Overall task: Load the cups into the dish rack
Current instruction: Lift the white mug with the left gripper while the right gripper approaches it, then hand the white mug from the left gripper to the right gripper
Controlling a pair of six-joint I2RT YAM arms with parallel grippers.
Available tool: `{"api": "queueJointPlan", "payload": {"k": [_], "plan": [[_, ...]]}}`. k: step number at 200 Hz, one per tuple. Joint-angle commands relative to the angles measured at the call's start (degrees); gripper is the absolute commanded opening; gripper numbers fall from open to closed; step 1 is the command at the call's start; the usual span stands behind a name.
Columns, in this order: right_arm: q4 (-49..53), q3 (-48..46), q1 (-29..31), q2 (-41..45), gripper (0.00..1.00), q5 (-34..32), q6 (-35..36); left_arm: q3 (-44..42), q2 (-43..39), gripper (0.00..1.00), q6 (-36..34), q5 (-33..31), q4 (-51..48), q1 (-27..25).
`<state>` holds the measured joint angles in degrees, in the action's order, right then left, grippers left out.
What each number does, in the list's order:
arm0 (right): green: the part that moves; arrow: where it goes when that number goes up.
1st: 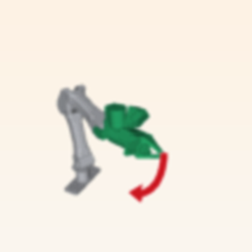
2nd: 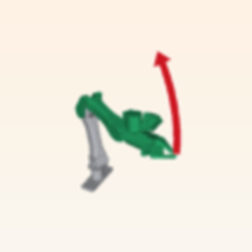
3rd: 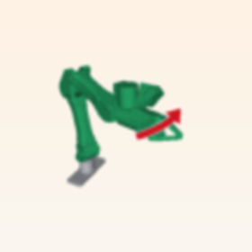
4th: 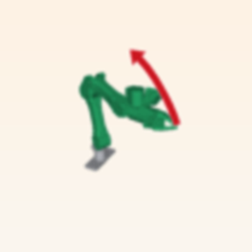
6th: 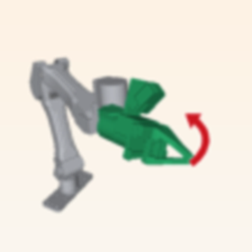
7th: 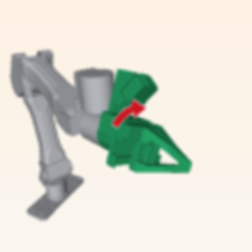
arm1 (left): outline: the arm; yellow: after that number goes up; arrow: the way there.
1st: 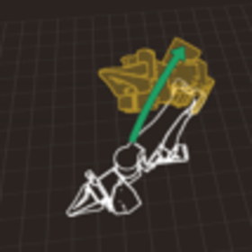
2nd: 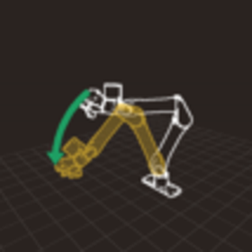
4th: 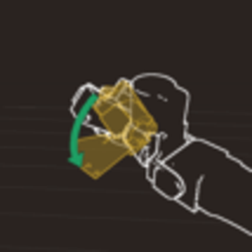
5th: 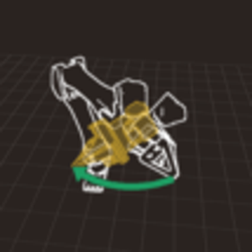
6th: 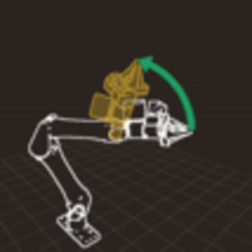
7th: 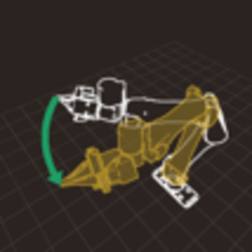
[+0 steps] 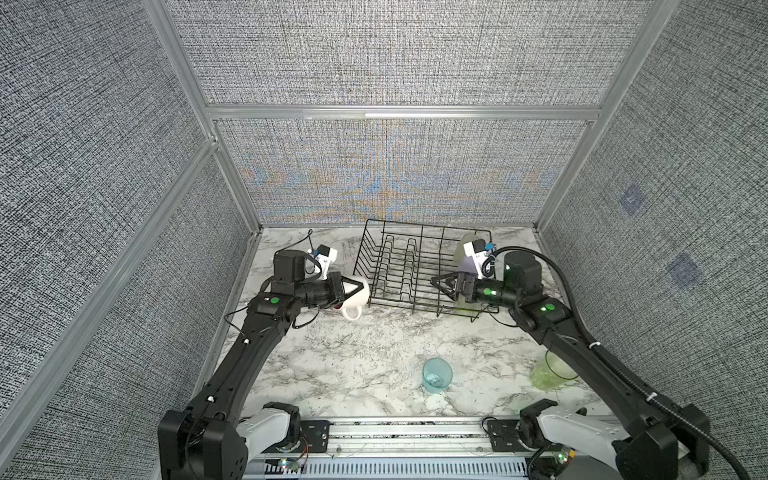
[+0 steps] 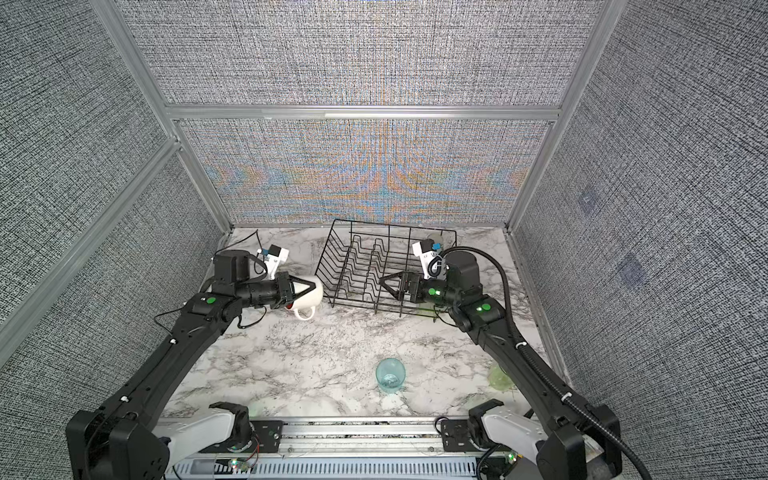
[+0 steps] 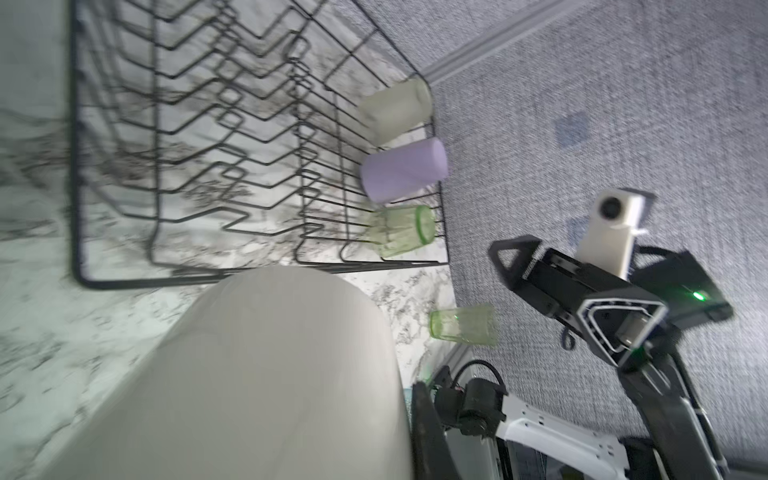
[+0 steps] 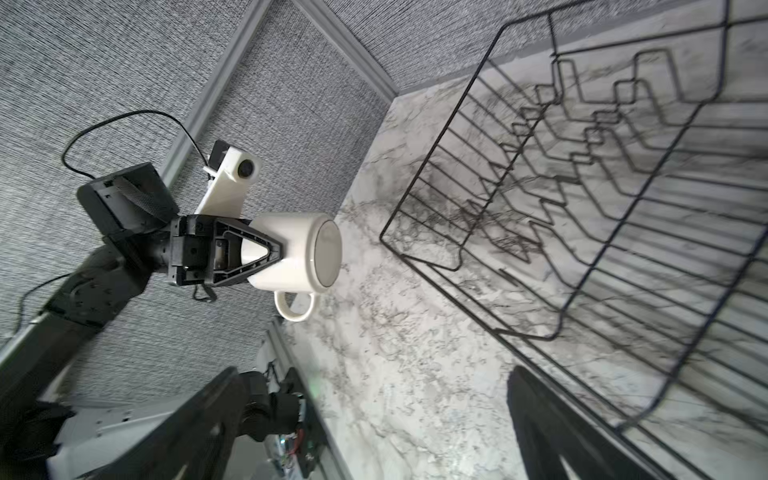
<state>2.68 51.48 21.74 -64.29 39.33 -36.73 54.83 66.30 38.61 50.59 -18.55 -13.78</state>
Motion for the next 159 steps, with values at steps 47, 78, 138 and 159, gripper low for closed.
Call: {"api": "queueJointPlan", "payload": {"k": [47, 78, 138, 159], "plan": [[-13.22, -3.32, 4.19, 1.68, 0.99, 12.13, -0.85, 3.24, 3.09, 0.00, 4.80, 17.78, 23.49, -7.15], [-9.12, -5.62, 8.70, 8.15, 0.99, 6.97, 20.94, 6.03, 4.32, 0.00, 0.86, 21.35, 21.85, -11.15], [-21.69, -12.97, 10.05, 13.35, 0.99, 4.39, 34.98, 9.83, 6.60, 0.00, -7.59, 25.12, 14.68, -19.02], [-24.02, -13.43, 10.80, 12.41, 0.99, 4.04, 37.25, 10.39, 7.08, 0.00, -9.21, 25.19, 14.20, -21.58]]}}
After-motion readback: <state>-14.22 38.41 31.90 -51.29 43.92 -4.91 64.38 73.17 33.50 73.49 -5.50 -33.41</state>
